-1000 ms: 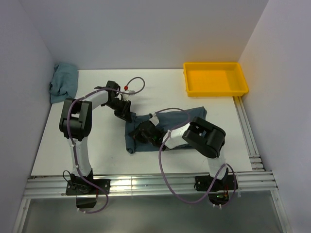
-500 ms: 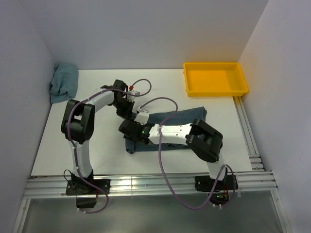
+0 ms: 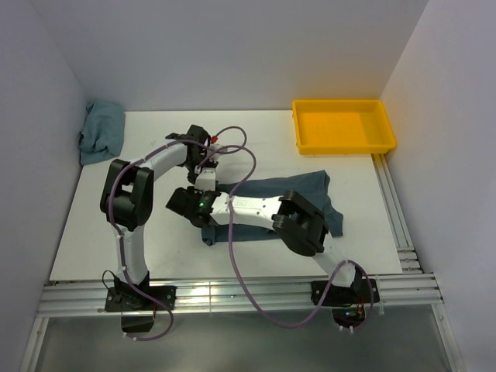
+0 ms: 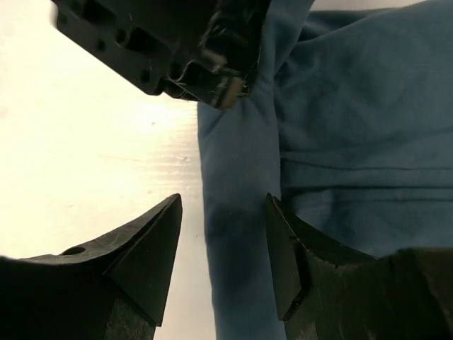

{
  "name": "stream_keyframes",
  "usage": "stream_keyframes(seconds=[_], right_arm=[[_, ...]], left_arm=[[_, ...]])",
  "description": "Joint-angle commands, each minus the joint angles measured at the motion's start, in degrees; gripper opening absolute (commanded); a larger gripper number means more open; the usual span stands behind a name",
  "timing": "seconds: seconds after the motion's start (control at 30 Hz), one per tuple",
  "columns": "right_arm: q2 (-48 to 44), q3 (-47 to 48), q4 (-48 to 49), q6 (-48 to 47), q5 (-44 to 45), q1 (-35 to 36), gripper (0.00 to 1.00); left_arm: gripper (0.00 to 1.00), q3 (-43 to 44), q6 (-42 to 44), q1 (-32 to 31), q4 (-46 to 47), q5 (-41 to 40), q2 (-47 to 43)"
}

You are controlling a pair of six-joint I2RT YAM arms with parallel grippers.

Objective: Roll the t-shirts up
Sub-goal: Roll the tshirt

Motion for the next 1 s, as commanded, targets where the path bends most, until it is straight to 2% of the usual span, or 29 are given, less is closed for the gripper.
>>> stream_keyframes(seconds=[0.0,0.13,0.23,0.3,0.33,0.53,0.67,0.83,0.97], right_arm=[[4.5,5.5,-6.1,-2.1,4.2,0.0,0.58],[8.1,11.6,-11.2,-2.1,4.9,0.0,0.57],[7.9,10.1,-11.1,-1.4,4.1,0.1,0.51],[6.3,8.0,-9.3,-0.6,3.4,0.1,0.47],[5.7,5.6,-8.5,-0.1,2.6,0.2,0.40],[0.0,-4.9,-0.6,2.4,-0.6,-0.4,0.29],[-6.4,-15.7,13.0,3.7,-4.2,-1.6,0.25],[-14.9,-32.5,29.2,6.7,-11.8,-4.7,0.23],[-18.1,-43.7,48.7,9.8,-19.5,-8.0,0.24]], left_arm=[[0.00,2.9,0.2,-0.6,-1.8,-2.2,0.1],[0.00,3.5,0.2,-0.9,-2.1,-2.7,0.4],[0.02,4.0,0.2,-1.0,-2.6,-2.8,0.6],[0.06,4.3,0.3,-1.0,-2.9,-2.7,0.6],[0.09,4.7,0.4,-1.0,-2.9,-2.7,0.6],[0.37,7.5,0.8,-0.9,-4.1,-1.4,0.2],[0.57,10.6,1.2,-0.3,-5.4,0.7,-0.8],[0.64,15.2,2.3,3.0,-7.8,6.8,-1.7],[0.66,13.5,4.0,5.9,-7.8,13.6,-3.3]])
